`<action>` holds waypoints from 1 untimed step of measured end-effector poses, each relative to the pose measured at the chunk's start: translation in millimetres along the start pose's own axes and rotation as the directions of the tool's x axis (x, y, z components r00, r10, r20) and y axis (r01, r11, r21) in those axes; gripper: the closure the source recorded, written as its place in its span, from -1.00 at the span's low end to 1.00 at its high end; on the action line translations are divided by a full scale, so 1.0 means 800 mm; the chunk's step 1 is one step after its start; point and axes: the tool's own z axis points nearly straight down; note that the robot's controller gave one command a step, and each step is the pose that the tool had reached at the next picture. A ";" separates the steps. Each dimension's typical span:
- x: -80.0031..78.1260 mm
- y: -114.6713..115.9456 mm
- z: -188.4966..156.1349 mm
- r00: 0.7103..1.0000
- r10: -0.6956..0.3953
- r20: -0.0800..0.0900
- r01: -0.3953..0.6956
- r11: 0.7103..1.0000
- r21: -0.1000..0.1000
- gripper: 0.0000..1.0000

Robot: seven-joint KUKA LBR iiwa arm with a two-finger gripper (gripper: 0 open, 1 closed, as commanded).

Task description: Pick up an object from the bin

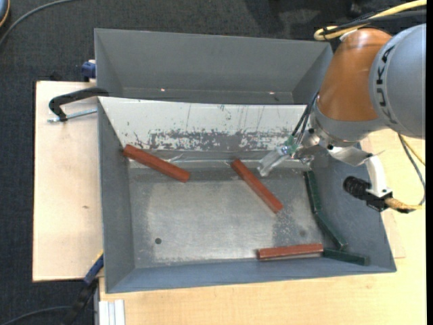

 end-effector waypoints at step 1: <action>-0.006 0.002 0.162 0.999 0.049 -0.004 -0.049 0.999 0.009 -1.00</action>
Offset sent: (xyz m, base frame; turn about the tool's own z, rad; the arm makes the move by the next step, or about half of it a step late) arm 0.0050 -0.0049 -0.1256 0.0509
